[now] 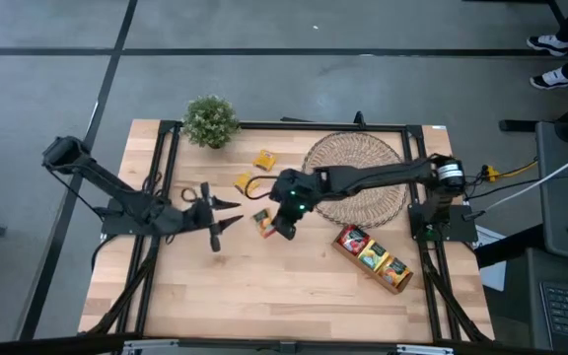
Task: Pick & Place Tea
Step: Put the bottom orange tea bag into the right slot of the wooden organizer
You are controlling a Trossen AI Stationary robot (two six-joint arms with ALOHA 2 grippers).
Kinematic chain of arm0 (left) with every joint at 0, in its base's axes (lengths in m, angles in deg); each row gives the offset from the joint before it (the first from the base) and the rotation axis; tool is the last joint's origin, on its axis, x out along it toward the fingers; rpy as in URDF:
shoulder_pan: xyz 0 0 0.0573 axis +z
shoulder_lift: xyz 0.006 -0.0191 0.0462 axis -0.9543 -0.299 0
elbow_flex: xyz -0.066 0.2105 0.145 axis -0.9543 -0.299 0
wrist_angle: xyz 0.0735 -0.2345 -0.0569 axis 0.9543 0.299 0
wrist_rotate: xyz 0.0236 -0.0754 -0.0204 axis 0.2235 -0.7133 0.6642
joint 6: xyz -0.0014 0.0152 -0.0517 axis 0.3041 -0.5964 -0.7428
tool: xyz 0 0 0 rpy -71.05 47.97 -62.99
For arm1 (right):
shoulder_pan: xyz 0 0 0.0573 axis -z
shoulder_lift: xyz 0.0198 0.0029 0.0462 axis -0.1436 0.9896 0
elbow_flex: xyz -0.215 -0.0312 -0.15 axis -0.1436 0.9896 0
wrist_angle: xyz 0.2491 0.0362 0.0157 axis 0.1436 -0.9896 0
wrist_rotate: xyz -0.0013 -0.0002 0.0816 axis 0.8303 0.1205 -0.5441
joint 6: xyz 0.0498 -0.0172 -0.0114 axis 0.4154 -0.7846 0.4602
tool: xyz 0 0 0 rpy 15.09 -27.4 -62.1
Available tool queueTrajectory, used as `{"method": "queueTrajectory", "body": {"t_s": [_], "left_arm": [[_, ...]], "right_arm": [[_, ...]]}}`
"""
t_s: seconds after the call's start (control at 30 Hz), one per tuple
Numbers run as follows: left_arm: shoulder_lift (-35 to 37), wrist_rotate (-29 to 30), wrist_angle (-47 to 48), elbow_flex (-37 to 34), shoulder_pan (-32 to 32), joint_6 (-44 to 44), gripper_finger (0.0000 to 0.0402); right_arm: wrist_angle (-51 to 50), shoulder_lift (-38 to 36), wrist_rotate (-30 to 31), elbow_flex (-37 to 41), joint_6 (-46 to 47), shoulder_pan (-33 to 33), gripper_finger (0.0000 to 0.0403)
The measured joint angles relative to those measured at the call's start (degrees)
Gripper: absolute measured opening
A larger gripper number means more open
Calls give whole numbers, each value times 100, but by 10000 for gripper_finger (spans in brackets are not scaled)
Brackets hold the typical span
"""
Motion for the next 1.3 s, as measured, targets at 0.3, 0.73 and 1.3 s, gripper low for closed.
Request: {"method": "queueTrajectory", "body": {"t_s": [0.3, 0.73, 1.3], "left_arm": [[-24, -2236, 1986, 1204, 1316, -717, 136], [-65, -4472, 2202, 1819, 3142, -1480, 137], [-690, -4746, 1055, 1817, 3385, -1183, 137]], "right_arm": [[-1165, -810, 2339, -2, -149, -462, 2], [-1060, -880, 4754, -2, -1169, -916, 2], [-44, -874, 5043, -2, -1914, -923, 2]]}}
